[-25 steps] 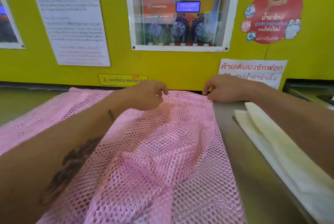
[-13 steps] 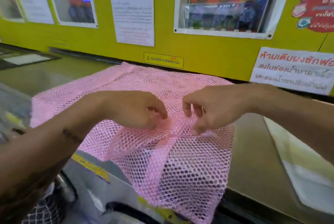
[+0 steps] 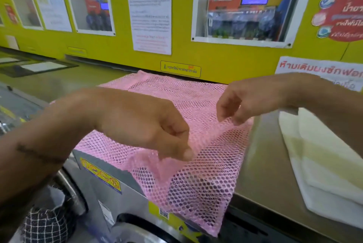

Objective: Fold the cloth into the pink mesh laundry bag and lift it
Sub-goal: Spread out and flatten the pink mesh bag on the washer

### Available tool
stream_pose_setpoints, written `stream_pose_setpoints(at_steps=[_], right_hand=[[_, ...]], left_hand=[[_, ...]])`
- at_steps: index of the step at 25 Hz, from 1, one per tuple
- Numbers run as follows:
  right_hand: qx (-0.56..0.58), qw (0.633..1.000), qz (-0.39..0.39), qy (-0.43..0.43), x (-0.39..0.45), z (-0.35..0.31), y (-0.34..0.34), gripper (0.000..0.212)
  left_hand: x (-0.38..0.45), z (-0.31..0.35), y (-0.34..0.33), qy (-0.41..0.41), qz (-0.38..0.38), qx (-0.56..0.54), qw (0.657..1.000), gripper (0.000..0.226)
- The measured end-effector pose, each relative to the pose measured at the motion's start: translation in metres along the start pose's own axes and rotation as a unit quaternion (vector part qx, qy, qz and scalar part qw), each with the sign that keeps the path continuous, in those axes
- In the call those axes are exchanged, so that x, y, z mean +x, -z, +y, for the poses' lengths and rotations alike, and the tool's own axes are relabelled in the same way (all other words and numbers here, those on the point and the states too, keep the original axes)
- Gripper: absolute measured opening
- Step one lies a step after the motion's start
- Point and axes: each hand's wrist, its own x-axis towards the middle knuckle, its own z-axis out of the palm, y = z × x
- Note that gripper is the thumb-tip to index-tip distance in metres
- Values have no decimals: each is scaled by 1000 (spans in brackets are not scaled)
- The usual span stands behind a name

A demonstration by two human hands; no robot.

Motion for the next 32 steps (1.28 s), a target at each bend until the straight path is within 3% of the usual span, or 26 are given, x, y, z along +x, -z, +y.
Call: stream_pose_setpoints(at_steps=[1,2,5,7,9,11,13,18,22,26,29,32], right_hand=[[29,998,-44,-27,-4,4,7,30],[38,996,-57,-51,-6,8,12,32],[-29,994,7,-101,2,18,15,29],[-94,987,31,-125,9,24,3,29],[-112,983,11,-147,16,33,-13,40],[-85,985,1,-148,15,43,-23,45],[-49,989,36,-136,9,52,-20,41],[-110,968,144,-176,1,94,2,50],[-179,948,166,-206,10,117,-12,59],[-161,953,173,-188,32,128,-28,67],[-114,955,209,-176,45,133,-33,69],[-148,950,217,-171,52,124,-32,72]], left_hand=[[0,5,0,-20,-24,-56,998,32],[4,4,0,-35,0,-86,996,29],[32,-13,-3,-30,163,-71,984,14],[54,-22,-17,-6,212,-32,977,23],[74,-30,-41,41,190,44,980,53],[89,-40,-61,78,135,107,982,68],[94,-46,-62,90,137,87,983,66],[94,9,-51,21,267,12,963,56],[103,56,-75,46,215,52,974,68],[111,52,-77,61,199,94,974,66],[108,45,-74,53,189,76,978,81],[98,36,-69,14,198,55,979,91]])
